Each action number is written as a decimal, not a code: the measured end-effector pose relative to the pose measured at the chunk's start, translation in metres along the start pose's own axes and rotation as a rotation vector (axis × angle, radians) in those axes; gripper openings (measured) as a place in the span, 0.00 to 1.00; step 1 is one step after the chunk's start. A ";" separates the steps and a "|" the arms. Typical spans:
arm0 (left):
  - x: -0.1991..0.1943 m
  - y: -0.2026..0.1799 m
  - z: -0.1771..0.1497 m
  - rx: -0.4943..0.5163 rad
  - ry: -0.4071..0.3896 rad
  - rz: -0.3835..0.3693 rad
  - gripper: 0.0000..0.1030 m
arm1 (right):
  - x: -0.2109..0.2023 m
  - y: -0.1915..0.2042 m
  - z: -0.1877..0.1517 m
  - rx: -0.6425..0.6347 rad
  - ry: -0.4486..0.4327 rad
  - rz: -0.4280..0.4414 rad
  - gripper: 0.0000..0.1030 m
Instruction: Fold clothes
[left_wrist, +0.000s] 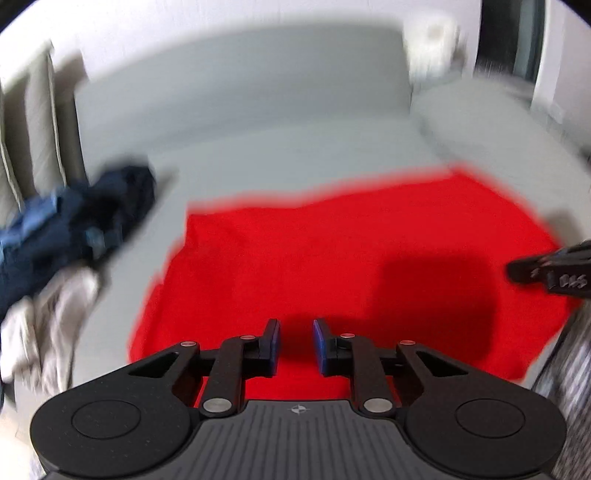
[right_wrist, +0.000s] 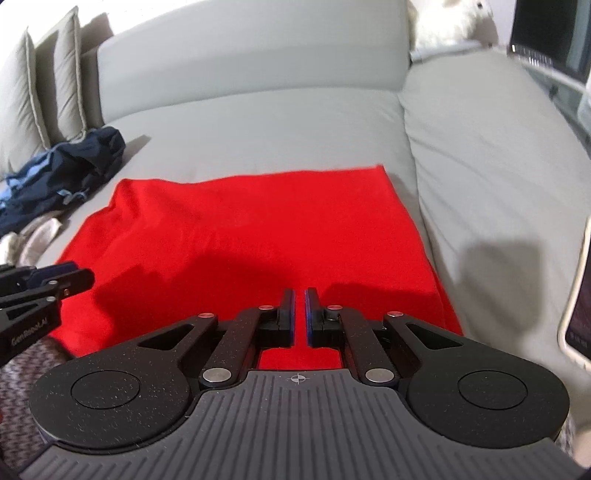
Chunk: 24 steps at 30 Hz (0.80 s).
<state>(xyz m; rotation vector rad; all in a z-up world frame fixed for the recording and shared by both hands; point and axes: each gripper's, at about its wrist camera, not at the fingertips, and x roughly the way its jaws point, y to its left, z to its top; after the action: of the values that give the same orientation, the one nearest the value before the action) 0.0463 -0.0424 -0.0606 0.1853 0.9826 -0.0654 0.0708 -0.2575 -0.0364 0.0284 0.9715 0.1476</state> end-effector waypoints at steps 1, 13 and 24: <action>-0.002 0.000 -0.002 0.001 -0.003 0.002 0.19 | 0.009 0.000 -0.007 0.003 0.054 -0.014 0.07; -0.017 0.040 0.019 -0.172 -0.026 -0.043 0.24 | -0.015 -0.020 -0.024 0.105 0.141 0.027 0.11; 0.055 0.044 0.086 -0.186 -0.153 0.015 0.24 | 0.031 -0.044 0.037 0.126 -0.153 -0.073 0.11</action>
<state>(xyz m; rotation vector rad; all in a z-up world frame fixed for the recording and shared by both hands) 0.1528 -0.0137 -0.0542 0.0159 0.8293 0.0252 0.1231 -0.2958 -0.0451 0.1184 0.8270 0.0160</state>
